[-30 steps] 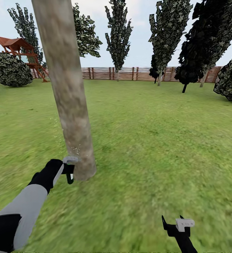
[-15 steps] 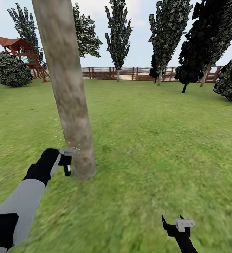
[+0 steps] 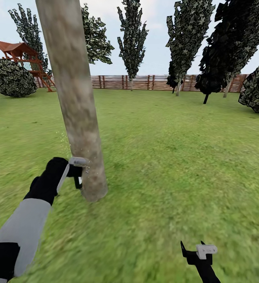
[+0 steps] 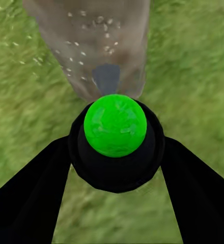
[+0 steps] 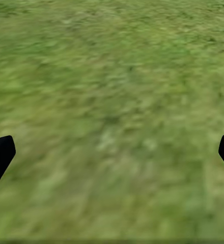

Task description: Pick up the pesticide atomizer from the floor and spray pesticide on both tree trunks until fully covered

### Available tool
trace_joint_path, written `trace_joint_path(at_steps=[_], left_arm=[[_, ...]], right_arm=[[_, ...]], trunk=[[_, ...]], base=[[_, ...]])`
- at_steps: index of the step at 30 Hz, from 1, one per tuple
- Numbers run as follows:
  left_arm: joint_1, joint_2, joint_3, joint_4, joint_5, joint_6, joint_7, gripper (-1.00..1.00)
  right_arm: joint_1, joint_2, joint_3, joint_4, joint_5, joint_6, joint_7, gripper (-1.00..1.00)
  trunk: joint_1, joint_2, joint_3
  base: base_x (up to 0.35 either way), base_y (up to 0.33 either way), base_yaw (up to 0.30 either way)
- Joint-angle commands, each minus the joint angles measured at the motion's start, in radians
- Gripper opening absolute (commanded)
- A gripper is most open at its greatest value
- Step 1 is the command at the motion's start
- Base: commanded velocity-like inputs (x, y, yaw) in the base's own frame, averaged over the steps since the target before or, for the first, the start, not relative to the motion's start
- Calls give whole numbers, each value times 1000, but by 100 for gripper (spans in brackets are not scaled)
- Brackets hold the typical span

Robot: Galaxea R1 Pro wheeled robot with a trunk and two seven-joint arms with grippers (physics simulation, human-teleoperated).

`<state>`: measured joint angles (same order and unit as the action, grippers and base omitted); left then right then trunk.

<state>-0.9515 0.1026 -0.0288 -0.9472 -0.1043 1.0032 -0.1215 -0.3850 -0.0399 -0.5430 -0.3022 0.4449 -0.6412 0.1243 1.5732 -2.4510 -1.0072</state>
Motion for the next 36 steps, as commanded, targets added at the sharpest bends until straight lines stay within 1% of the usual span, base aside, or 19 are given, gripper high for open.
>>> trace_joint_path(at_steps=[1,4,6,8,10,14,18,21,22,23,25,26,28,29,30,33,34,35,36], left_arm=[[0,20,5,-2,10,1,-17,-100],[-1,48,12,-5,9,0,-67,-100],[-1,44,10,-25,9,1,-75,-100],[-2,29,7,-57,10,3,-77,-100],[-3,-16,3,-85,5,9,-78,-100],[-24,-52,1,-102,2,12,-78,-100],[-31,-39,6,-105,-1,12,-78,-100],[-30,35,12,-105,8,16,-78,-100],[-30,50,12,-105,11,18,-79,-100],[-30,56,12,-106,12,19,-79,-100],[-30,49,8,-142,14,21,-79,-100],[-30,36,6,-165,14,22,-79,-100],[-30,-1,3,-187,9,23,-79,-100],[-30,-24,2,-195,7,24,-79,-100],[-30,-35,1,-198,6,24,-79,-100],[-30,-29,4,-200,7,24,-79,-100],[-30,-16,9,-200,4,25,-79,-100],[-30,4,10,-200,5,25,-79,-100],[-29,31,12,-199,7,25,-79,-100]], right_arm=[[0,0,0,0,0,0,0,100],[0,0,0,0,0,0,0,100],[0,0,0,0,0,0,0,100],[0,0,0,0,0,0,0,100],[0,0,0,0,0,0,0,100],[0,0,0,0,0,0,0,100],[0,0,0,0,0,0,0,100],[0,0,0,0,0,0,0,100],[0,0,0,0,0,0,0,100],[0,0,0,0,0,0,0,100],[0,0,0,0,0,0,0,100],[0,0,0,0,0,0,0,100],[0,0,0,0,0,0,0,100],[0,0,0,1,0,0,0,100],[0,0,-1,0,0,0,0,100],[0,0,0,0,0,0,0,100],[0,0,0,1,0,0,0,100],[0,0,0,1,0,0,0,100],[0,0,0,1,0,0,0,100]], trunk=[[0,0,0],[0,0,0],[0,0,0],[0,0,0],[0,0,0],[0,0,0],[0,0,0],[0,0,0],[0,0,0],[0,0,0],[0,0,0],[0,0,0],[0,0,0],[0,0,0],[0,0,0],[0,0,0],[0,0,0],[0,0,0],[0,0,0]], base=[[0,0,0],[0,0,0],[0,0,0],[0,0,0],[0,0,0],[0,0,0],[0,0,0],[0,0,0],[0,0,0],[0,0,0],[0,0,0],[0,0,0],[0,0,0],[0,0,0],[0,0,0],[0,0,0],[0,0,0],[0,0,0],[0,0,0]])
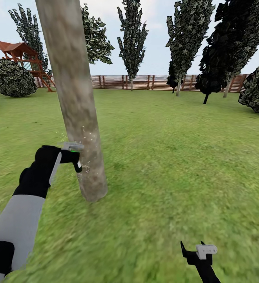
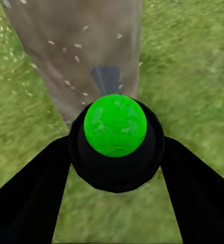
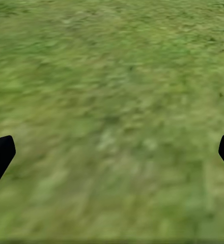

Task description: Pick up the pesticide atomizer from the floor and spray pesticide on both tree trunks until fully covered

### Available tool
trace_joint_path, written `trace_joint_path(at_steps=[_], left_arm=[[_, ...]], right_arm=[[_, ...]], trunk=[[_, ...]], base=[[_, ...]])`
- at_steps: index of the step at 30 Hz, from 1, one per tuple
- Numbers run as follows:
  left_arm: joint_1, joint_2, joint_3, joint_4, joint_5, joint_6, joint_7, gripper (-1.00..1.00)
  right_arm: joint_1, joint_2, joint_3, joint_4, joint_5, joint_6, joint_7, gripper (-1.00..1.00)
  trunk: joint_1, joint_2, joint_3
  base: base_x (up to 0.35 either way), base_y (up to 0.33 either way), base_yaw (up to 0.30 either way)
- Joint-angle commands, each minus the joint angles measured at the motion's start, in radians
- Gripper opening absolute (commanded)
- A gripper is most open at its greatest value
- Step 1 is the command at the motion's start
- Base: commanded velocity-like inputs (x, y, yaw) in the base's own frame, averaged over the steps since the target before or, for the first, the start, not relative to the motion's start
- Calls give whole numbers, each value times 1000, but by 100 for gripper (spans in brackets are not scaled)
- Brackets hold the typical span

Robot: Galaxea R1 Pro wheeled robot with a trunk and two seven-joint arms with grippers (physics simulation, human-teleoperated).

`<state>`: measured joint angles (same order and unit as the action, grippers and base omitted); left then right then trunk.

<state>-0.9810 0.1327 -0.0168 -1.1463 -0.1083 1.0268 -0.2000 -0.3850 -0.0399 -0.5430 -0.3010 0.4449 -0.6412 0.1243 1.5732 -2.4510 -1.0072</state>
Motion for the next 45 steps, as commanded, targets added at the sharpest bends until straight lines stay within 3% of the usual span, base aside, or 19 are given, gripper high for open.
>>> trace_joint_path(at_steps=[1,2,3,7,12,14,16,22,26,31,32,34,38,41,45], left_arm=[[0,20,1,0,13,1,-1,-100],[2,50,3,1,15,1,-2,-100],[7,65,4,2,15,1,-2,-100],[20,60,-4,-1,16,1,-2,-100],[53,-21,-9,-1,14,1,-1,-100],[64,-64,-10,0,13,0,-1,-100],[80,-80,-11,4,11,-1,-1,-100],[212,-38,-2,48,8,-32,-4,-100],[283,-36,-4,159,5,-186,10,-100],[294,-45,7,263,11,-302,42,-100],[294,-45,17,286,11,-336,68,-100],[295,-47,91,359,16,-410,190,-100],[295,-47,157,406,39,-473,236,-100],[295,-46,161,495,65,-528,244,-100],[295,-46,162,524,71,-559,247,-100]], right_arm=[[0,0,0,0,0,0,0,100],[0,0,0,0,0,0,0,100],[0,0,0,0,0,0,0,100],[0,0,0,0,0,0,0,100],[0,0,0,0,0,0,0,100],[0,0,0,0,0,0,0,100],[0,0,0,0,0,0,0,100],[0,0,0,0,0,0,0,100],[0,3,0,0,1,0,0,100],[0,5,0,0,1,0,0,100],[0,5,0,1,1,0,0,100],[0,5,0,9,1,0,0,100],[0,5,0,21,1,0,1,100],[0,5,0,22,1,0,2,100],[0,6,0,22,1,0,1,100]], trunk=[[0,0,0],[0,0,0],[0,0,0],[0,0,0],[0,0,0],[0,0,0],[0,0,0],[0,0,0],[0,0,0],[0,0,0],[0,0,0],[0,0,0],[0,0,0],[0,0,0],[0,0,0]], base=[[0,0,0],[0,0,0],[0,0,0],[0,0,0],[0,0,0],[0,0,0],[0,0,0],[0,0,0],[0,0,0],[0,0,0],[0,0,0],[0,0,0],[0,0,0],[0,-6,0],[35,-197,0]])
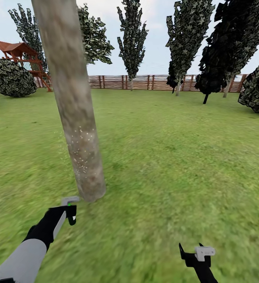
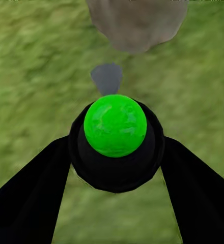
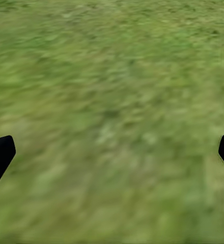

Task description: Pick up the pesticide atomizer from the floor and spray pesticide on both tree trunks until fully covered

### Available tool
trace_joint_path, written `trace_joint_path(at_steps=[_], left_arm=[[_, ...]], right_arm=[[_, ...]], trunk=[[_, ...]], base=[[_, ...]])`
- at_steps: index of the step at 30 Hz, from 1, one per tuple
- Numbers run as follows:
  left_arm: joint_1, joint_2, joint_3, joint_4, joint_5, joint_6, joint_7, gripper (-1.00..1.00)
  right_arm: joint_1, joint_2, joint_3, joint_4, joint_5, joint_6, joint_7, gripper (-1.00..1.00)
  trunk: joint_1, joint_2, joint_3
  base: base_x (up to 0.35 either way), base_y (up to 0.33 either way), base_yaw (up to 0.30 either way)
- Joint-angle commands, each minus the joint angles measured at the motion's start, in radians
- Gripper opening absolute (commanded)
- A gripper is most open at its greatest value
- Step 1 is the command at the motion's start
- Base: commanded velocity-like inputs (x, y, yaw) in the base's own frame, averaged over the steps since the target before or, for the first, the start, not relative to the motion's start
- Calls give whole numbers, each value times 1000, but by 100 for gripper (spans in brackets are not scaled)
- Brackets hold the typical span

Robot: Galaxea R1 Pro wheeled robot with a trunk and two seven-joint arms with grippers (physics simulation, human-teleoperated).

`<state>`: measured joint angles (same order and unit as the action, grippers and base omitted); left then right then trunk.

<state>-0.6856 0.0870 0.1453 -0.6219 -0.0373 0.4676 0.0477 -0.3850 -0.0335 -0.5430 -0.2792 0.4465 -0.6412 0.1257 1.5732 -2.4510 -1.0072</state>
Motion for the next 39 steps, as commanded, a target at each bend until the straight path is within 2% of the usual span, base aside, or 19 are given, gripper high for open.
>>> trace_joint_path(at_steps=[1,14,20,25,39], left_arm=[[0,0,0,1,0,-1,-1,-100],[0,-3,1,8,1,-5,1,-100],[0,-4,2,9,8,-6,42,-100],[0,-4,1,10,11,-6,43,-100],[0,-4,1,10,10,-6,43,-100]], right_arm=[[0,0,0,0,0,0,0,100],[0,-2,0,0,0,0,-1,100],[0,0,0,0,0,0,-1,100],[0,-1,0,0,0,0,-1,100],[0,0,0,0,0,0,-1,100]], trunk=[[0,0,0],[0,0,0],[0,0,0],[0,0,0],[0,0,0]], base=[[67,-254,0],[18,-271,0],[26,-274,147],[84,-274,194],[88,-274,5]])
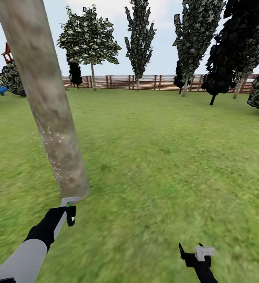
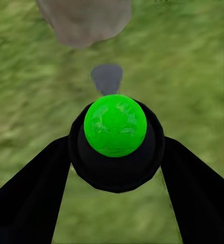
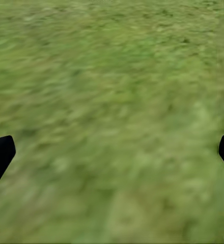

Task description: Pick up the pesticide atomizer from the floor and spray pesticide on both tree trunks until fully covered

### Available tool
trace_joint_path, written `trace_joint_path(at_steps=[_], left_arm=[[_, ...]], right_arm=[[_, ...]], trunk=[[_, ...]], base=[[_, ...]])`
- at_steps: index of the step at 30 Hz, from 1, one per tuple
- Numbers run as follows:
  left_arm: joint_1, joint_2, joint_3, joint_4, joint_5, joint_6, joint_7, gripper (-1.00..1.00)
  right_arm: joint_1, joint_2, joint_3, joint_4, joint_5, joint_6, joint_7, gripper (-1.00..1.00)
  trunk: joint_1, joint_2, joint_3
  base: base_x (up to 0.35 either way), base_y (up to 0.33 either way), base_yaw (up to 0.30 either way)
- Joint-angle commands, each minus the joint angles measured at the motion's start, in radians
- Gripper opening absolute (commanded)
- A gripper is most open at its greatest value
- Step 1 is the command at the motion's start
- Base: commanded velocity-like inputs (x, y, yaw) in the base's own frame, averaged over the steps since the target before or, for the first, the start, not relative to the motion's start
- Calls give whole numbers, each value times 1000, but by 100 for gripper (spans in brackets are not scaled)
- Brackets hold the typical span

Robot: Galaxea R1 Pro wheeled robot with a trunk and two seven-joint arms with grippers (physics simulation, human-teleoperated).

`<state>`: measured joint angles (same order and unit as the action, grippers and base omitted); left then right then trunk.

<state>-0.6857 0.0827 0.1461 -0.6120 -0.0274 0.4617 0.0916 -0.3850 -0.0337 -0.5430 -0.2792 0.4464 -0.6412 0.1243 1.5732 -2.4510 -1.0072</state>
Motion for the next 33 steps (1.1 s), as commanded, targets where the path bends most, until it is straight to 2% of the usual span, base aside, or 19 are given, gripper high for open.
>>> trace_joint_path(at_steps=[1,14,16,19,27,33], left_arm=[[0,0,0,0,0,0,0,-100],[0,1,2,-2,7,-2,0,-100],[0,2,2,-2,32,-18,0,-100],[0,2,0,0,50,-83,0,-100],[0,2,-2,0,52,-89,0,-100],[0,2,-2,0,53,-87,-4,-100]], right_arm=[[0,0,0,0,0,0,0,100],[0,0,0,0,0,0,0,100],[0,0,0,0,0,0,0,100],[0,0,0,0,0,0,0,100],[0,0,0,0,0,0,0,100],[0,0,0,0,0,0,0,100]], trunk=[[0,0,0],[0,0,0],[0,0,0],[0,0,0],[0,0,0],[0,0,0]], base=[[115,-272,37],[183,-236,245],[148,-242,70],[142,-244,18],[140,-245,7],[75,-141,238]])
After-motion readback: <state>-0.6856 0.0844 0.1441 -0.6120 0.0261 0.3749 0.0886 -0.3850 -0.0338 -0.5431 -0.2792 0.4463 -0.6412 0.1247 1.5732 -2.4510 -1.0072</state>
